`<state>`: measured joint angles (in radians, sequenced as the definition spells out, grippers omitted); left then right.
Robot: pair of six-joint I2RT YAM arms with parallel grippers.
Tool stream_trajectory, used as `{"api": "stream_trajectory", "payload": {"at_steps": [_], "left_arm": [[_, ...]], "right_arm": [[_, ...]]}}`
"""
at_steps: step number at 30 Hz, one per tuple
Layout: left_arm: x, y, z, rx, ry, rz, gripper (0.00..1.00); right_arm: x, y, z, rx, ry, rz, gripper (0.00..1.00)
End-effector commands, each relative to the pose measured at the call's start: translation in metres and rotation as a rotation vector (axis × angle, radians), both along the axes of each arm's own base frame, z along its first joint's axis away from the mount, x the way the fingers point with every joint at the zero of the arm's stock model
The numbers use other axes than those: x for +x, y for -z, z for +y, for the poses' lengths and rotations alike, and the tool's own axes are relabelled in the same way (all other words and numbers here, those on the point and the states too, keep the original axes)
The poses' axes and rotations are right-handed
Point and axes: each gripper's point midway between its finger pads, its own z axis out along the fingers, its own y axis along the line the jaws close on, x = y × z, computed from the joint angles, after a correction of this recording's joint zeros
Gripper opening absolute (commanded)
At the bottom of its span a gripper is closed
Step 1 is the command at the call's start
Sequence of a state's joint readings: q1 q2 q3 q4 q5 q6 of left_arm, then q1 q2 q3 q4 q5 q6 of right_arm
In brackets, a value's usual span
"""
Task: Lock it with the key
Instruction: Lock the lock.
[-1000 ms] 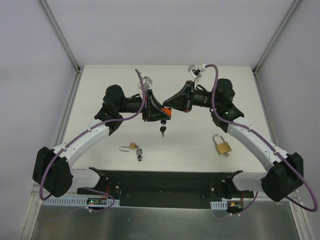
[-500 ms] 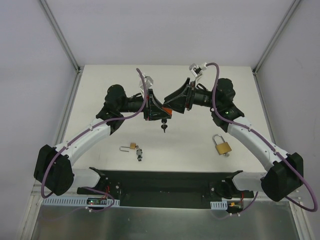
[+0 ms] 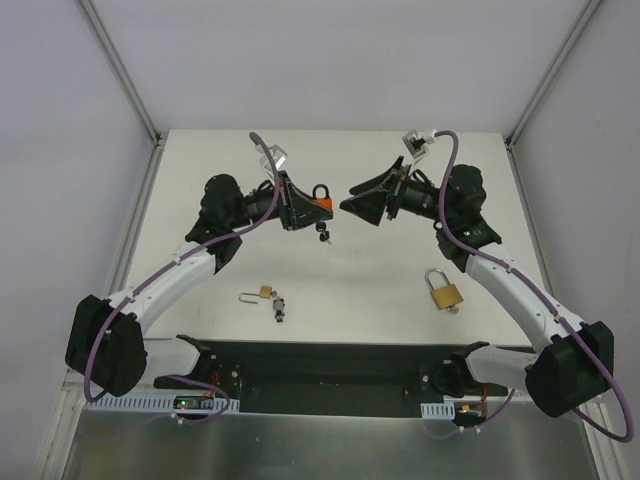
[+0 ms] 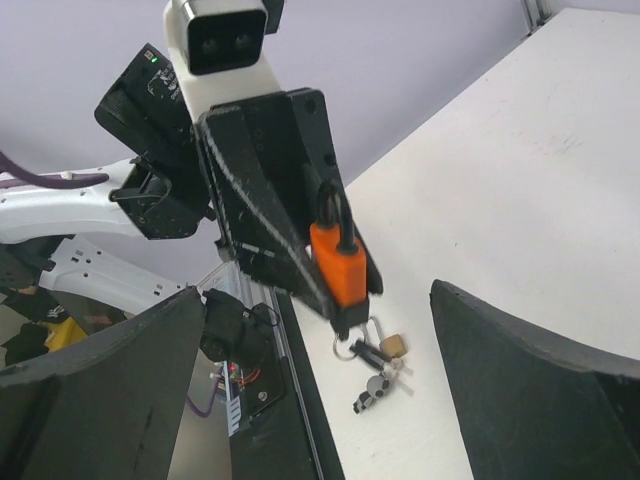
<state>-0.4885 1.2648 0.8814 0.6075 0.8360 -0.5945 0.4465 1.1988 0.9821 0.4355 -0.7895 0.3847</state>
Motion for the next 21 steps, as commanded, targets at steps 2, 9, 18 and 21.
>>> {"api": "stream_trajectory", "payload": {"at_steps": [2, 9, 18, 21], "left_arm": [[0.017, -0.035, 0.03, -0.125, -0.163, -0.063, 0.0], [0.011, -0.037, 0.037, -0.143, -0.112, -0.058, 0.0], [-0.013, -0.033, 0.027, -0.116, 0.066, -0.077, 0.0], [-0.021, -0.034, 0.021, -0.114, 0.107, -0.087, 0.0]], "right_arm": [[-0.007, -0.003, -0.001, 0.014, -0.026, -0.035, 0.97], [-0.01, 0.01, 0.011, 0.0, -0.099, -0.003, 0.99], [0.002, 0.004, 0.021, 0.021, -0.093, 0.016, 0.97], [0.004, -0.01, 0.025, 0.048, -0.1, 0.0, 0.95]]}}
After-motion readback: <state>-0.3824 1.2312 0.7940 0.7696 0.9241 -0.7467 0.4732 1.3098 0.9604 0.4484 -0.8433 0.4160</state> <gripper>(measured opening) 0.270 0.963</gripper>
